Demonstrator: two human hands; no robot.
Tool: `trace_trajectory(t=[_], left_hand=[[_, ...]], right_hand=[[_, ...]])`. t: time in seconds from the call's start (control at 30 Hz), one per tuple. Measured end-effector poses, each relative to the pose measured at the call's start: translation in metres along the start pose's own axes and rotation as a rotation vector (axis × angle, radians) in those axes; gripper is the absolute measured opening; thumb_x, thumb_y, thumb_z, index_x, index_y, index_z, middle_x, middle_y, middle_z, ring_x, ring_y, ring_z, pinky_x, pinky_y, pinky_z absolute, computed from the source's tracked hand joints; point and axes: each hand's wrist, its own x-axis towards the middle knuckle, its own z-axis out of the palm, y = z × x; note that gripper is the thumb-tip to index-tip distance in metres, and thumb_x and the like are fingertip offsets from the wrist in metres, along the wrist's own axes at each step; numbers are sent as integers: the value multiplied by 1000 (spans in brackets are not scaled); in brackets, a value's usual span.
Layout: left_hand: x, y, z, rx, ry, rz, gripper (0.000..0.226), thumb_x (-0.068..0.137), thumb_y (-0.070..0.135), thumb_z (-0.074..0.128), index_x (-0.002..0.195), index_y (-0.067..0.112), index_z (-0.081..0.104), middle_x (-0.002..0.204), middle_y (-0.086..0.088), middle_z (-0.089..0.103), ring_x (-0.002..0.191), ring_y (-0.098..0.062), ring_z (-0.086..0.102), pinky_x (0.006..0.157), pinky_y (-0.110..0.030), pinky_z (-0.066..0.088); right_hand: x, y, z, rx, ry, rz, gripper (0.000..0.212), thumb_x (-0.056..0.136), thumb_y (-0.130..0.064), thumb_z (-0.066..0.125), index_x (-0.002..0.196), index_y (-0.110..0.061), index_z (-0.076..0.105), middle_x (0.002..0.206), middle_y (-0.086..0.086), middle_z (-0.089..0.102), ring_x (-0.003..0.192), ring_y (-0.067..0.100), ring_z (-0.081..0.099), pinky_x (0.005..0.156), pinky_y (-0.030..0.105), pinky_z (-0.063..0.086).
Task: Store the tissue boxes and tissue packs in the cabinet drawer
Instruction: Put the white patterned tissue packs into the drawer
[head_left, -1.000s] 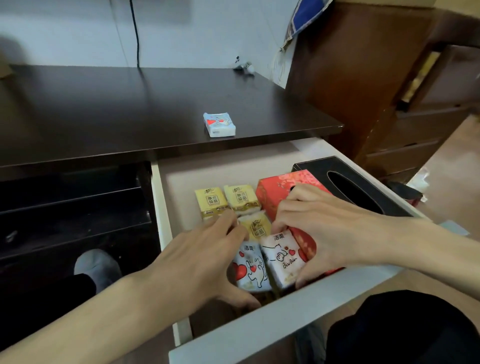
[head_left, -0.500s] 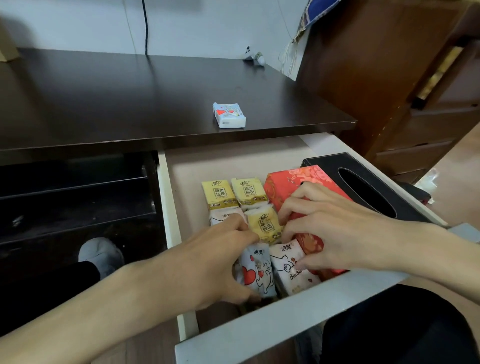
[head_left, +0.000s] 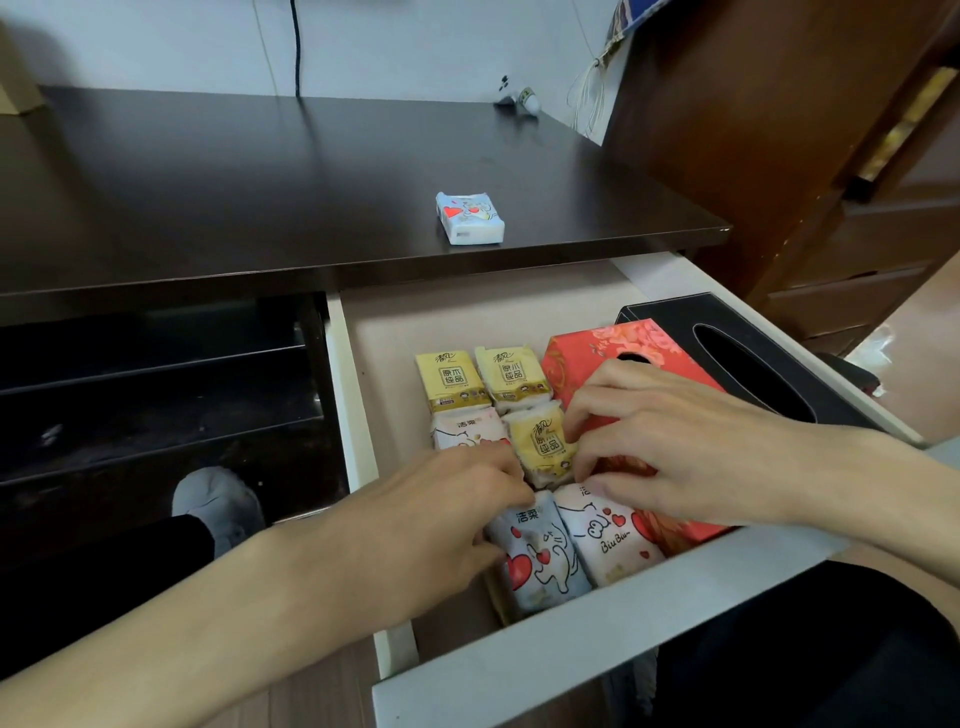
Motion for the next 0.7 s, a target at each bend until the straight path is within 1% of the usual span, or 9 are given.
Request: trace_trajectory(t=[0.07,0.13,0.2,0.27,0.4,0.47,0.57,0.63,0.7], left_hand=[[0,0,-2,24,5,7,38,90,28,68,127,33,61,124,16,48,98,2,46,73,-8,37],[1,-5,-13,46,32,-11,36,88,29,69,121,38,61,117,20,48,84,8,45,64,-8,34],[3,-13,-32,69,103,-58,34,85,36,71,117,41,63,108,23,51,78,10,50,67,-16,44],[6,-27,-52,81,195,-123,30,84,38,72,113,39,67,101,21,57,81,2,56,73,-28,51],[16,-58,-70,73,293,-268,27,86,35,71,113,29,69,104,12,63,96,-8,60,84,-33,50],[19,-70,-70,117,269,-331,34,89,37,68,121,27,65,116,9,62,109,-12,57,91,-37,48],[21,-79,-63,195,191,-365,48,89,43,63,133,26,55,129,5,56,122,-18,52,96,-43,46],[24,-81,-59,221,142,-381,59,87,49,62,140,27,48,135,4,53,126,-19,49,98,-43,46],[27,-83,-56,246,125,-377,65,87,53,61,144,28,43,139,5,50,128,-18,46,98,-40,45]], right_hand=[[8,2,-8,-52,7,9,20,98,-38,56,101,-31,75,109,-12,62,107,13,52,91,33,45],[21,3,-17,-76,22,75,26,97,-48,49,100,-36,72,104,-20,59,103,6,50,85,30,47],[38,5,-28,2,137,136,29,94,-50,46,98,-37,71,100,-19,61,99,6,53,80,34,50],[62,15,-37,75,298,172,27,91,-46,48,96,-35,73,99,-17,64,98,9,57,83,43,51],[133,44,-48,282,495,336,20,93,-31,62,108,-27,74,112,-5,66,109,20,62,94,47,49],[163,58,-55,331,484,403,38,93,-37,67,128,-23,66,130,2,60,124,23,55,101,39,45],[190,75,-57,473,290,408,73,89,-41,74,153,-22,44,154,2,44,143,22,36,107,28,30],[199,86,-54,532,177,408,80,89,-31,76,158,-21,37,157,2,41,143,21,37,111,27,30],[199,96,-53,581,194,392,75,87,-18,76,154,-17,43,149,1,49,137,19,47,103,18,36]])
